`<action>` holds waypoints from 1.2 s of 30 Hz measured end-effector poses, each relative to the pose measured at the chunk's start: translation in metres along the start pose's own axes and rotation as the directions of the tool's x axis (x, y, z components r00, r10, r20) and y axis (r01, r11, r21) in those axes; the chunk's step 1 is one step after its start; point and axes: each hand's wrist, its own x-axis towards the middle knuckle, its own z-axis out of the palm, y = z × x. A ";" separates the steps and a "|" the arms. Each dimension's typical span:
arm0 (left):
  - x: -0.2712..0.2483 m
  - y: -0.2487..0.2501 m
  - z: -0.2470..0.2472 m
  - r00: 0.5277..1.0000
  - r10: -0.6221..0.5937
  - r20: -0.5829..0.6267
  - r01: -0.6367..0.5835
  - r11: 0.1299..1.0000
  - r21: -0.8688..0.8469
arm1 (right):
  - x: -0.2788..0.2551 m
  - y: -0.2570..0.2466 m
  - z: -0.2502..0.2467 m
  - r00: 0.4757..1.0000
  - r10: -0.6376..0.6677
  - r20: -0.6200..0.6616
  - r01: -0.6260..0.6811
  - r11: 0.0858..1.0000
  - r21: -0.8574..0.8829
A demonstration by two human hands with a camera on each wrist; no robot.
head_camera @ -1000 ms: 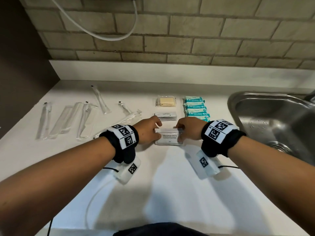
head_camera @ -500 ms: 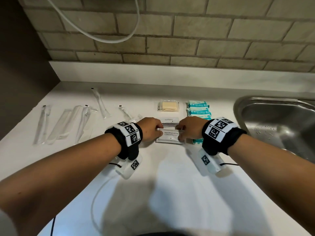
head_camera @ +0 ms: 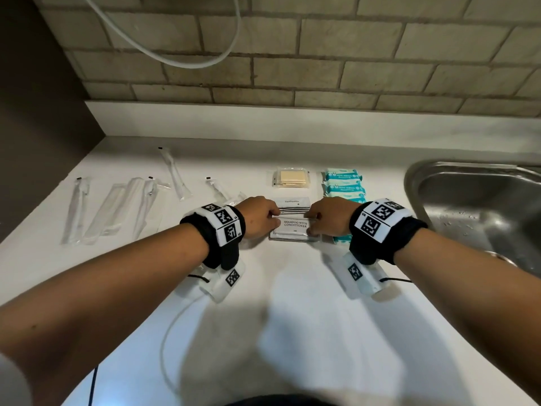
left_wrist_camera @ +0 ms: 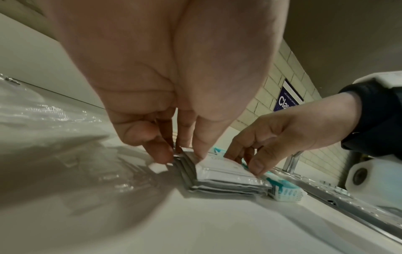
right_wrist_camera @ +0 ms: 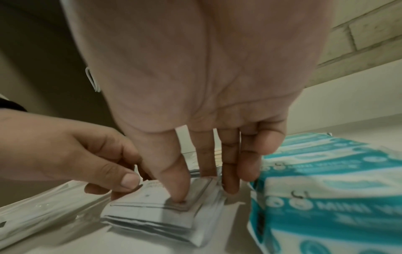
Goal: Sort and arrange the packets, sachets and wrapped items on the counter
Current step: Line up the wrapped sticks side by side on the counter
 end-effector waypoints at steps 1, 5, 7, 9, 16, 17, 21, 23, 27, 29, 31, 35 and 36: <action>-0.001 -0.001 -0.002 1.000 0.001 -0.007 -0.001 1.000 -0.008 | -0.001 0.001 0.000 1.000 0.002 -0.011 -0.002 1.000 0.006; -0.016 -0.019 -0.023 0.998 -0.023 -0.054 0.021 0.999 -0.040 | -0.005 0.003 -0.009 0.991 -0.012 -0.135 0.023 0.996 0.082; -0.026 -0.035 -0.038 0.993 -0.035 -0.114 0.032 0.999 -0.025 | -0.008 -0.003 -0.016 0.979 -0.050 -0.200 0.070 0.993 0.094; -0.036 -0.056 -0.052 0.984 -0.068 -0.166 0.068 0.998 -0.007 | -0.007 -0.018 -0.022 0.968 -0.088 -0.233 0.114 0.988 0.100; -0.060 -0.101 -0.054 0.976 -0.196 -0.097 0.202 0.978 0.057 | 0.020 -0.095 -0.021 0.978 -0.163 -0.130 0.173 0.983 0.067; -0.058 -0.105 -0.049 0.977 -0.197 -0.083 0.205 0.975 0.091 | 0.025 -0.106 -0.018 0.981 -0.153 -0.122 0.161 0.985 0.057; -0.053 -0.124 -0.030 0.974 -0.216 -0.074 0.226 0.957 0.183 | 0.040 -0.134 -0.003 0.991 -0.062 -0.122 0.063 0.998 0.004; -0.051 -0.132 -0.029 0.972 -0.220 -0.083 0.231 0.961 0.152 | 0.043 -0.142 0.004 0.990 0.006 -0.141 0.000 0.999 0.043; -0.052 -0.144 -0.039 0.968 -0.219 -0.119 0.225 0.973 0.045 | 0.047 -0.156 0.014 0.971 0.114 -0.212 -0.085 0.987 0.139; -0.055 -0.148 -0.049 0.964 -0.207 -0.167 0.206 0.978 -0.019 | 0.048 -0.158 0.016 0.964 0.151 -0.219 -0.106 0.973 0.203; -0.060 -0.147 -0.058 0.954 -0.197 -0.225 0.178 0.979 -0.104 | 0.049 -0.159 0.017 0.959 0.193 -0.206 -0.129 0.949 0.288; -0.075 -0.133 -0.060 0.959 -0.177 -0.222 0.120 0.961 -0.247 | 0.053 -0.158 0.011 0.947 0.255 -0.196 -0.148 0.886 0.438; -0.077 -0.131 -0.056 0.970 -0.163 -0.181 0.113 0.959 -0.258 | 0.053 -0.157 0.008 0.942 0.262 -0.211 -0.145 0.882 0.448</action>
